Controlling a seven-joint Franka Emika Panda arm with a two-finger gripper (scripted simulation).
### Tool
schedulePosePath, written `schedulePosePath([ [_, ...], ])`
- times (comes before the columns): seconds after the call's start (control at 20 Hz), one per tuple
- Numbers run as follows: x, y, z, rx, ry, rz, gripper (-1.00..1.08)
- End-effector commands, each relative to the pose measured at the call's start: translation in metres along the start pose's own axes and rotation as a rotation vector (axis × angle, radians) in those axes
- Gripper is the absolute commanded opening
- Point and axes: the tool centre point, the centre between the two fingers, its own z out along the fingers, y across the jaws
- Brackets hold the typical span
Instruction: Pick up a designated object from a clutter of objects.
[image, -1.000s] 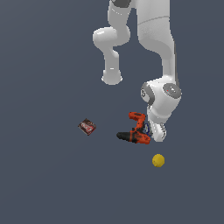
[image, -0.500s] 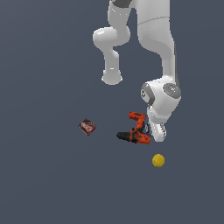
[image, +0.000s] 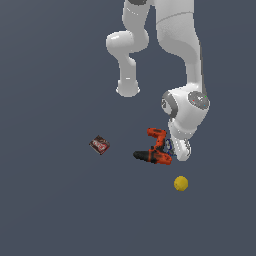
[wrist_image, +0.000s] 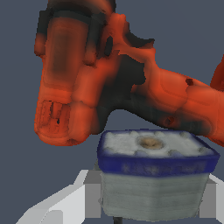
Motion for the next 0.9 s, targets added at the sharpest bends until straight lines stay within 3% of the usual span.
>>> schedulePosePath([
  [0.0,0.001,-0.001,-0.013,0.001,-0.001,0.001,-1.00],
  [0.35,0.005,-0.005,-0.068,0.000,0.000,0.002,-1.00],
  [0.85,0.013,-0.015,-0.180,0.001,0.003,0.004,-1.00],
])
